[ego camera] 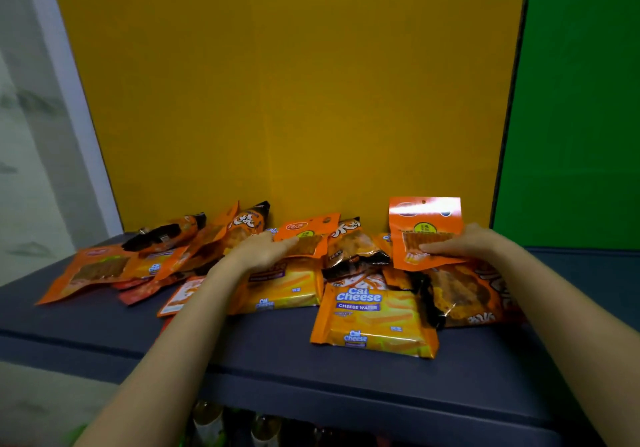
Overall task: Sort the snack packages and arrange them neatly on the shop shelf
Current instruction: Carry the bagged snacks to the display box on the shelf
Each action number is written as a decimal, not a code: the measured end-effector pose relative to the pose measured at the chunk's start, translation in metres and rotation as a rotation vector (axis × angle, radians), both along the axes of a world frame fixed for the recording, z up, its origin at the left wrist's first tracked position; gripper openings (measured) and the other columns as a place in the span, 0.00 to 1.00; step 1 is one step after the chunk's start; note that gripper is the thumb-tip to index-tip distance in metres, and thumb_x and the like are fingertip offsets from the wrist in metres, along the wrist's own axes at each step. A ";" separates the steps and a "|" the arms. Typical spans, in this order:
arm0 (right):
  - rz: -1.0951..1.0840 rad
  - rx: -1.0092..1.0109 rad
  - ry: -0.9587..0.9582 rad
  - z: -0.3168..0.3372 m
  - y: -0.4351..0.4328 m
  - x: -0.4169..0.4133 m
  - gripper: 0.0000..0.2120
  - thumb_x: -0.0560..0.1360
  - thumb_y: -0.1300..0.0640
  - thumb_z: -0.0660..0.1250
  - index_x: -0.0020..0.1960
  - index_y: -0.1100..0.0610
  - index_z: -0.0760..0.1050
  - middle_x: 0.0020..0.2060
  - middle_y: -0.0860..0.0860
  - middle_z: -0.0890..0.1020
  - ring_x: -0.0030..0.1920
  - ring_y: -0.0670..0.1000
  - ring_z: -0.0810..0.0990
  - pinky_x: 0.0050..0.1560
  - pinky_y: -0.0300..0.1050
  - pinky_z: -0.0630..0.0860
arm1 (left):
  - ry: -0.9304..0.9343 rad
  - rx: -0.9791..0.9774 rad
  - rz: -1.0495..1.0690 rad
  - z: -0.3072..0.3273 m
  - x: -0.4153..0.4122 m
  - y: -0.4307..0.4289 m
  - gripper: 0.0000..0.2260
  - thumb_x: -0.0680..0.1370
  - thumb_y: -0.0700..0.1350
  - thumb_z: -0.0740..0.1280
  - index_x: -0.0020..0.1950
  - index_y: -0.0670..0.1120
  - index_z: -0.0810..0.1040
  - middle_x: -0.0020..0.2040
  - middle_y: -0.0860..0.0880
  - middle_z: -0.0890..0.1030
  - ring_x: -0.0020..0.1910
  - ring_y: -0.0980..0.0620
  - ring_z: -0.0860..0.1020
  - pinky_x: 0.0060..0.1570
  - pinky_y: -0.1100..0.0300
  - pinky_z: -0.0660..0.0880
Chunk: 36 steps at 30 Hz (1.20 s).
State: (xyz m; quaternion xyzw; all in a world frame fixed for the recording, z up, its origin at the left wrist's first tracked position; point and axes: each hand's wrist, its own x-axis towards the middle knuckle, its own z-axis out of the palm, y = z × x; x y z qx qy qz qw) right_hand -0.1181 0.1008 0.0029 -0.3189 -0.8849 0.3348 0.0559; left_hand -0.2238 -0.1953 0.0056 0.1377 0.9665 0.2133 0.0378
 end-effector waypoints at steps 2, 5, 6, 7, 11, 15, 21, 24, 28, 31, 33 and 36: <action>0.000 -0.006 -0.037 0.007 -0.001 0.002 0.38 0.64 0.43 0.75 0.65 0.64 0.69 0.62 0.61 0.76 0.57 0.60 0.76 0.57 0.48 0.72 | -0.044 -0.013 -0.002 0.002 0.000 0.001 0.35 0.78 0.63 0.53 0.74 0.38 0.60 0.75 0.40 0.61 0.73 0.41 0.62 0.69 0.52 0.61; 0.002 -0.015 -0.035 0.013 0.001 0.005 0.30 0.64 0.47 0.77 0.58 0.62 0.72 0.55 0.59 0.78 0.56 0.61 0.77 0.58 0.50 0.73 | -0.091 0.005 0.012 0.009 -0.001 0.005 0.38 0.75 0.64 0.58 0.75 0.38 0.57 0.76 0.40 0.59 0.73 0.40 0.61 0.69 0.50 0.61; -0.011 -0.015 -0.022 0.015 0.001 0.006 0.29 0.64 0.49 0.77 0.56 0.62 0.71 0.54 0.58 0.78 0.57 0.61 0.77 0.59 0.51 0.73 | -0.109 0.019 0.021 0.010 -0.002 0.007 0.39 0.74 0.64 0.61 0.75 0.37 0.57 0.75 0.40 0.60 0.73 0.40 0.62 0.68 0.50 0.62; -0.018 -0.015 -0.011 0.017 0.001 0.007 0.28 0.63 0.51 0.78 0.56 0.63 0.71 0.55 0.59 0.78 0.58 0.62 0.77 0.60 0.52 0.73 | -0.128 0.027 0.026 0.012 -0.002 0.009 0.40 0.73 0.63 0.63 0.74 0.37 0.56 0.75 0.40 0.60 0.73 0.40 0.62 0.68 0.50 0.63; -0.063 -0.048 0.046 0.022 0.004 0.009 0.31 0.63 0.54 0.78 0.60 0.66 0.70 0.57 0.60 0.76 0.61 0.62 0.74 0.60 0.52 0.70 | -0.149 0.066 0.046 0.014 -0.004 0.013 0.43 0.71 0.57 0.71 0.75 0.38 0.54 0.76 0.40 0.59 0.73 0.40 0.61 0.68 0.48 0.63; -0.067 -0.085 0.084 0.021 0.003 0.010 0.33 0.65 0.52 0.77 0.64 0.64 0.69 0.62 0.61 0.74 0.63 0.62 0.73 0.64 0.54 0.68 | -0.177 0.162 0.066 0.011 -0.008 0.013 0.39 0.67 0.51 0.76 0.71 0.38 0.62 0.69 0.40 0.69 0.66 0.41 0.71 0.57 0.51 0.72; -0.049 -0.149 0.185 0.017 -0.002 0.016 0.22 0.69 0.54 0.73 0.59 0.62 0.74 0.54 0.58 0.79 0.46 0.55 0.78 0.51 0.47 0.73 | -0.220 0.397 0.078 0.008 -0.015 0.006 0.34 0.67 0.44 0.77 0.67 0.36 0.66 0.68 0.39 0.71 0.67 0.40 0.70 0.62 0.48 0.69; -0.036 -0.177 0.287 0.018 -0.006 0.017 0.14 0.73 0.59 0.70 0.57 0.63 0.75 0.47 0.56 0.78 0.42 0.53 0.76 0.40 0.43 0.72 | -0.237 0.503 0.077 0.005 -0.016 0.004 0.36 0.67 0.43 0.76 0.70 0.37 0.62 0.68 0.38 0.70 0.67 0.39 0.69 0.60 0.48 0.70; -0.064 -0.202 0.420 0.017 -0.010 0.024 0.13 0.73 0.61 0.70 0.56 0.63 0.76 0.50 0.59 0.81 0.45 0.53 0.78 0.49 0.46 0.75 | -0.251 0.634 0.008 0.002 -0.023 0.000 0.23 0.71 0.42 0.73 0.63 0.37 0.72 0.59 0.37 0.78 0.44 0.45 0.79 0.39 0.56 0.74; -0.080 -0.223 0.478 0.017 -0.015 0.038 0.06 0.74 0.60 0.69 0.50 0.58 0.76 0.52 0.58 0.80 0.48 0.54 0.77 0.54 0.48 0.73 | -0.254 0.771 -0.060 0.002 -0.027 -0.006 0.15 0.74 0.40 0.70 0.60 0.39 0.76 0.49 0.38 0.82 0.35 0.48 0.78 0.35 0.58 0.75; -0.084 -0.271 0.495 0.016 -0.014 0.048 0.05 0.75 0.58 0.68 0.50 0.57 0.75 0.47 0.55 0.80 0.47 0.55 0.78 0.52 0.48 0.74 | -0.232 0.838 -0.093 0.005 -0.028 -0.009 0.13 0.75 0.40 0.68 0.59 0.41 0.76 0.43 0.42 0.81 0.30 0.50 0.80 0.31 0.59 0.75; -0.101 -0.348 0.513 0.013 -0.012 0.066 0.04 0.75 0.57 0.67 0.49 0.56 0.75 0.42 0.54 0.80 0.41 0.53 0.79 0.47 0.47 0.75 | -0.228 0.990 -0.111 0.013 -0.027 -0.008 0.06 0.75 0.37 0.68 0.51 0.43 0.78 0.35 0.46 0.83 0.20 0.57 0.78 0.25 0.63 0.77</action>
